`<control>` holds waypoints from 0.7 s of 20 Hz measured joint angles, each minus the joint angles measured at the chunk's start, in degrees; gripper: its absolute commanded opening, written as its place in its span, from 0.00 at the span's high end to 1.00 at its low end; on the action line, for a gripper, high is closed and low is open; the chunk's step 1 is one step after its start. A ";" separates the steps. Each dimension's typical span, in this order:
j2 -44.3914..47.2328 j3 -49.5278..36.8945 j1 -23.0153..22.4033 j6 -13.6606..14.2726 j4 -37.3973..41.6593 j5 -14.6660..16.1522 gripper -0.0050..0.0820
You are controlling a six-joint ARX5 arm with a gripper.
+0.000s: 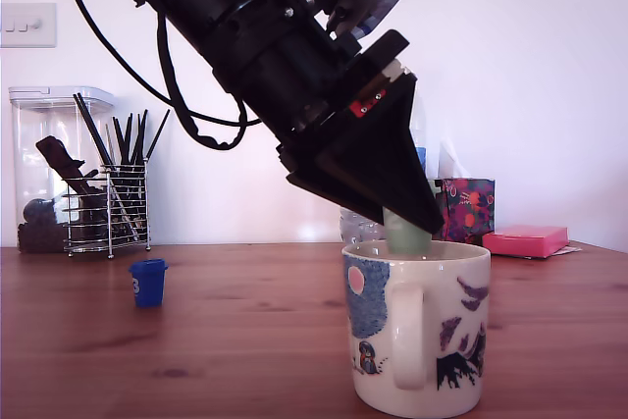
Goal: Pick up the coffee capsules from the table one by one and drop them inside the nearest coffee cup
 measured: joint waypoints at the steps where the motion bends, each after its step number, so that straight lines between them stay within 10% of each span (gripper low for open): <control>1: 0.00 0.00 0.00 0.00 -0.02 0.00 0.67; 5: 0.00 0.00 0.00 0.00 -0.22 0.00 0.66; 9: 0.00 0.00 0.00 0.00 -1.22 0.00 0.38; 14: 0.00 0.00 0.00 0.00 -2.19 0.00 0.44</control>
